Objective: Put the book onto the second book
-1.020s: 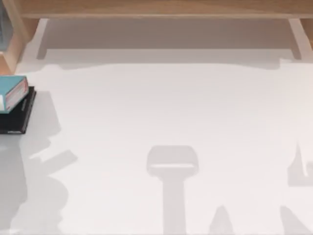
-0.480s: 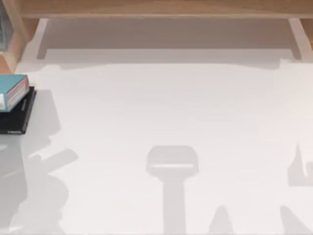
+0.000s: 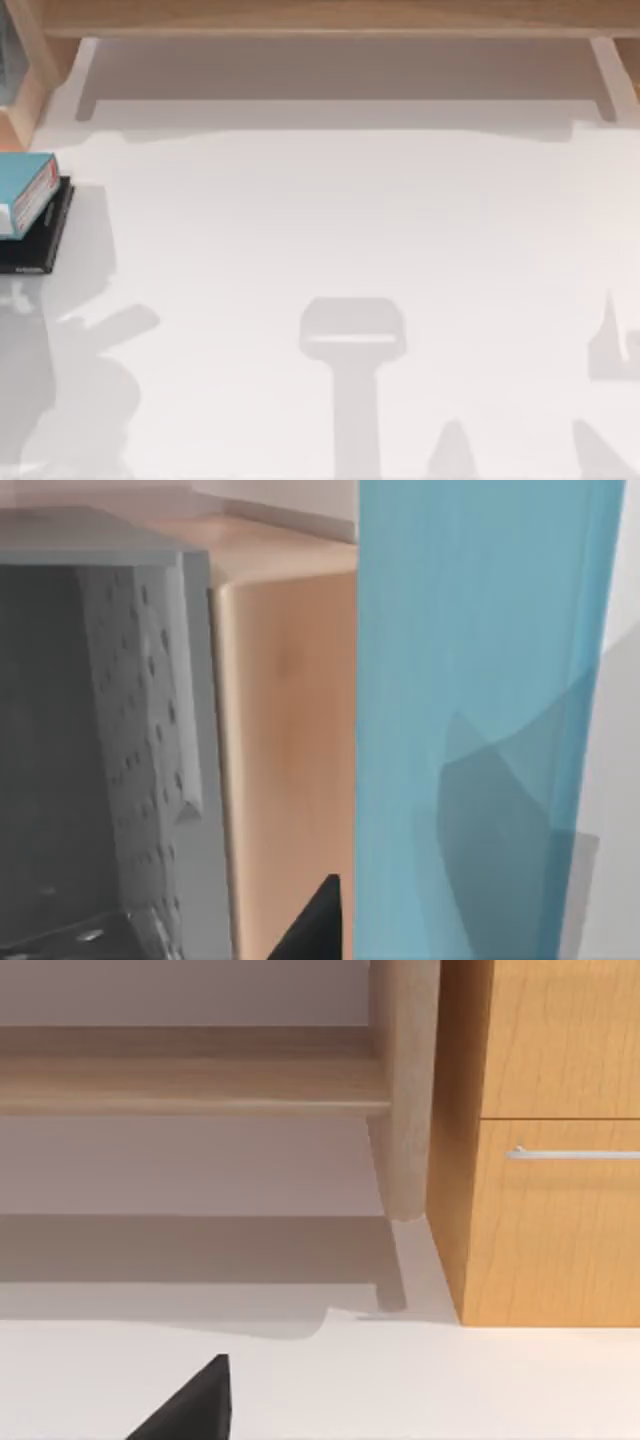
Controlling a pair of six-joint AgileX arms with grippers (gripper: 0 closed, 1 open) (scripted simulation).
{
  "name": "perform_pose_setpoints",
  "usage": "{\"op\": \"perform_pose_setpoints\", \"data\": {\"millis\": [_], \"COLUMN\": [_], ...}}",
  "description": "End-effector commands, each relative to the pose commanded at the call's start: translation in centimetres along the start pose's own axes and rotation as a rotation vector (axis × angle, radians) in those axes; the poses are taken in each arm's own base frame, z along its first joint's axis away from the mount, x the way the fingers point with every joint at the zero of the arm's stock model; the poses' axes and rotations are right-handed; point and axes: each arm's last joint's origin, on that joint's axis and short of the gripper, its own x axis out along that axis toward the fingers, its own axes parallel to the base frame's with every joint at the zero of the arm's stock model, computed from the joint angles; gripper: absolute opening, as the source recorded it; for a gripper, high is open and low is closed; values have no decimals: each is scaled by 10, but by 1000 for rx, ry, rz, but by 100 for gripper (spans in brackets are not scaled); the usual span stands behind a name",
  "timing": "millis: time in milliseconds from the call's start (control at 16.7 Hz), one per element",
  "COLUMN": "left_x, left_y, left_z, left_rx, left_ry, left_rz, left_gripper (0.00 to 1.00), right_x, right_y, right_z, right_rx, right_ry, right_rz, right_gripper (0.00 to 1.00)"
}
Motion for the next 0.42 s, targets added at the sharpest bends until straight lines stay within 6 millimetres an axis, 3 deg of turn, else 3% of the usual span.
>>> {"op": "perform_pose_setpoints", "data": {"millis": [120,420], "left_x": [0,0], "left_y": [0,0], "left_z": [0,0], "left_rx": [0,0], "left_ry": [0,0], "left_rz": [0,0], "left_gripper": [100,100], "right_x": [0,0], "right_y": [0,0], "right_z": [0,0], "right_rx": [0,0], "right_ry": [0,0], "right_rz": [0,0], "right_gripper": [100,100]}}
